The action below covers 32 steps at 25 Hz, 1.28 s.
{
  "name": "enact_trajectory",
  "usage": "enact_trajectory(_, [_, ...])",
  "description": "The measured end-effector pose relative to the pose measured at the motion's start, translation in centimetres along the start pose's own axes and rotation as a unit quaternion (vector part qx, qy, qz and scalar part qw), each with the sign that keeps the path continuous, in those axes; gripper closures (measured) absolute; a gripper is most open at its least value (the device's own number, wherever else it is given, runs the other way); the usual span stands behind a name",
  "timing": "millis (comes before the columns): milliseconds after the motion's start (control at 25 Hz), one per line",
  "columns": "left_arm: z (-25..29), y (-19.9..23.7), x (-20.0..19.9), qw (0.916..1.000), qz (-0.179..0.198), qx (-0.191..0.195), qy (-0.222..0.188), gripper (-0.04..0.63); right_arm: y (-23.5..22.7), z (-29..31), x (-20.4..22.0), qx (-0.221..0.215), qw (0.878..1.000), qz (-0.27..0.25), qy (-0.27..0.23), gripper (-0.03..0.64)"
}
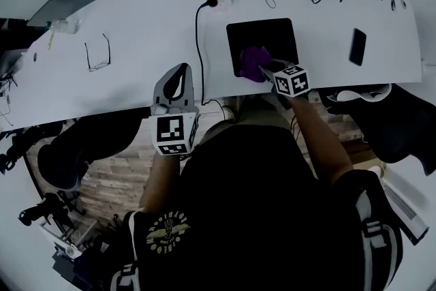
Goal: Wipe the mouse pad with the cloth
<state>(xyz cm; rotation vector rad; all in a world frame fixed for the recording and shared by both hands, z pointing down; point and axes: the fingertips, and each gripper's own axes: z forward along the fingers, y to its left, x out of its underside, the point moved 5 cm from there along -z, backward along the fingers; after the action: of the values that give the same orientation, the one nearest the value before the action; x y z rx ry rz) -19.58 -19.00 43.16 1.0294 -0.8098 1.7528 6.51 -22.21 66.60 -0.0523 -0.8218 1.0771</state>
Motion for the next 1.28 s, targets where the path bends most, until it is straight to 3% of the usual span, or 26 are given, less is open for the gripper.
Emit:
enact_trajectory(240, [2.2,-1.7,-0.1,0.9996,0.004,0.023,0.015,0.592,-2.7,-1.6,1.0,0.022,1.000,0.021,-0.003,0.508])
enact_trajectory(640, [5.1,-3.7,-2.1,0.9987,0.015,0.049,0.000,0.592,-8.5,-5.4,3.1,0.082,0.995,0.056,-0.002,0.508])
enact_trajectory(1000, [4.7,-2.5,-4.6,0.9991,0.019,0.031,-0.024,0.592,-11.5,-8.2,4.1,0.151,0.987,0.050,0.015,0.508])
enact_trajectory(1280, [2.0,-0.8,-8.4,0.9960,0.026,0.010,-0.085,0.594,-5.1,-13.1,-3.3,0.122,0.988,-0.018,-0.094,0.508])
